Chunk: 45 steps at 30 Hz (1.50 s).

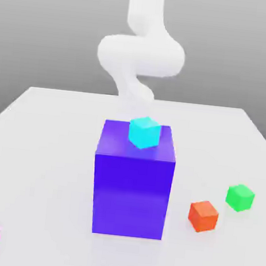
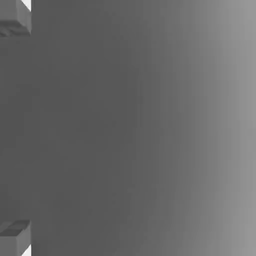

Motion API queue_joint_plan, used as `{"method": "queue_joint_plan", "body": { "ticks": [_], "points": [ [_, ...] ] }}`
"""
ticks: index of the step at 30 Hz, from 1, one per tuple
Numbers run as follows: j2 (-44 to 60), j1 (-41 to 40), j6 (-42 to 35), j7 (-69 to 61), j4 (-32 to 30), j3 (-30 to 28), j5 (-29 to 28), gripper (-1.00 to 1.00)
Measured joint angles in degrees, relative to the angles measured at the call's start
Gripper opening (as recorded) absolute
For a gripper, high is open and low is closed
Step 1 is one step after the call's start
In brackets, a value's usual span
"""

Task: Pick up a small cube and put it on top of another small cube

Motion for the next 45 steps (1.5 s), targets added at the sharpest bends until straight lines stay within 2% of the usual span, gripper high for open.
{"method": "queue_joint_plan", "body": {
  "ticks": [8,17,24,31,35,36,42,45],
  "points": [
    [16.9,1.5,4.2,-7.0,0.3,-9.3,6.0,0.0],
    [35.7,-0.6,8.6,-15.9,0.6,-16.3,14.2,0.0],
    [49.8,-5.4,12.5,-21.0,0.7,-18.1,18.0,0.0],
    [62.5,-9.7,17.6,-23.3,0.7,-20.4,17.7,0.0],
    [70.9,-13.7,23.2,-26.9,2.6,-16.1,22.5,0.0],
    [72.0,-14.4,24.0,-27.4,2.9,-15.3,23.1,-1.0],
    [72.6,-14.7,24.4,-27.7,3.0,-14.9,23.4,-1.0],
    [68.4,-12.7,21.5,-25.5,1.9,-17.5,20.5,-1.0]
  ]
}}
